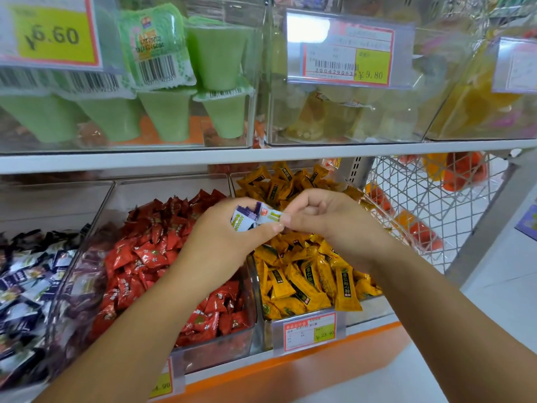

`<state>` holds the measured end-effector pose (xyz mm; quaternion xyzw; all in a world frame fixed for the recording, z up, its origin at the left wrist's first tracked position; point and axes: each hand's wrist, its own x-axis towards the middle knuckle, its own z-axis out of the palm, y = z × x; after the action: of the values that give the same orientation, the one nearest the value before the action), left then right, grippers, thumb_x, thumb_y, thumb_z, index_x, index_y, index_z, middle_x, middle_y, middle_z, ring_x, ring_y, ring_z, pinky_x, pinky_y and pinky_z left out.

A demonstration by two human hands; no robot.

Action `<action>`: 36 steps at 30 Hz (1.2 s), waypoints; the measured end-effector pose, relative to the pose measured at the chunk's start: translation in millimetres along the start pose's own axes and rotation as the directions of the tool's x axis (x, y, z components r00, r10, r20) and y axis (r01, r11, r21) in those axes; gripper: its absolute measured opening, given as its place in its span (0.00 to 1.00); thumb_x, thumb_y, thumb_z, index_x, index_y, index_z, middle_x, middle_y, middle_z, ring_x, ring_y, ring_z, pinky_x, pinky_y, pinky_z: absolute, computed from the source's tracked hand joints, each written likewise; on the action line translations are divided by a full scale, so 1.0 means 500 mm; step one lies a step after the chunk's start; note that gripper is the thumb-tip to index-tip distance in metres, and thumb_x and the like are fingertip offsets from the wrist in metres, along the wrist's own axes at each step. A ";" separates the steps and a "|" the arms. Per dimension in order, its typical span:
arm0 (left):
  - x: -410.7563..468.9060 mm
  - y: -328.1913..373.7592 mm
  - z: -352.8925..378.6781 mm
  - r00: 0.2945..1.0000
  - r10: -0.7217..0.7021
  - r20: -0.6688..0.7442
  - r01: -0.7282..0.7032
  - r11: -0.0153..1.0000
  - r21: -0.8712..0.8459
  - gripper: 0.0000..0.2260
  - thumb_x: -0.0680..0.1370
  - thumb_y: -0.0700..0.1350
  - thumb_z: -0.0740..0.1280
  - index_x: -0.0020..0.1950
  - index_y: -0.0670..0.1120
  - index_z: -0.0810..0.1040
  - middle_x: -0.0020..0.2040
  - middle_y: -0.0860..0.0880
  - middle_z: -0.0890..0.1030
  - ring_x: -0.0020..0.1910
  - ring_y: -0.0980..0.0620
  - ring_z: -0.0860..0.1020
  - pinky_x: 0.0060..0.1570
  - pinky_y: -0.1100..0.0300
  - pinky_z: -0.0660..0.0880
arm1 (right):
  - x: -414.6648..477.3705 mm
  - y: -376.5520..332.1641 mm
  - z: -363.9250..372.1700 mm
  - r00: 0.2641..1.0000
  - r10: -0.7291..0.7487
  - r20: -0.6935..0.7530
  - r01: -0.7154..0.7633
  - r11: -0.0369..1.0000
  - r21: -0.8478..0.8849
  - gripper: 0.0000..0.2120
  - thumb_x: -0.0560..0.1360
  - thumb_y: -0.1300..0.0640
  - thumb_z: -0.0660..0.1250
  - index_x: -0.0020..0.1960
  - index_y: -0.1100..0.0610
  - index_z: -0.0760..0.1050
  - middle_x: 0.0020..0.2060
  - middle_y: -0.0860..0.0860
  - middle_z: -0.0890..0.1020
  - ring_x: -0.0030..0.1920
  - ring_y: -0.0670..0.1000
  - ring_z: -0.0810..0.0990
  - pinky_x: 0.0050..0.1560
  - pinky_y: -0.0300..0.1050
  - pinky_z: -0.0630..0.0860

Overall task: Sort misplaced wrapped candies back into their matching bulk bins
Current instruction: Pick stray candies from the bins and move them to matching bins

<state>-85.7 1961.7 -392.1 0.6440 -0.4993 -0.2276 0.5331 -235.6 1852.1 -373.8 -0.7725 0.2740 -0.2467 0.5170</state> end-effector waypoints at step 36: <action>0.014 -0.046 -0.033 0.995 -0.022 -0.099 0.024 1.000 0.013 0.05 0.75 0.46 0.70 0.47 0.57 0.82 0.38 0.56 0.83 0.28 0.59 0.75 0.25 0.73 0.67 | -0.011 0.048 -0.134 0.909 -0.187 -0.372 -0.060 0.826 -0.561 0.09 0.78 0.54 0.65 0.53 0.44 0.81 0.42 0.43 0.83 0.37 0.41 0.77 0.34 0.33 0.71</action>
<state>-60.4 1961.6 -406.1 0.6640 -0.4665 -0.1979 0.5498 -288.2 1804.0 -373.8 -0.8290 0.4101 -0.3298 0.1894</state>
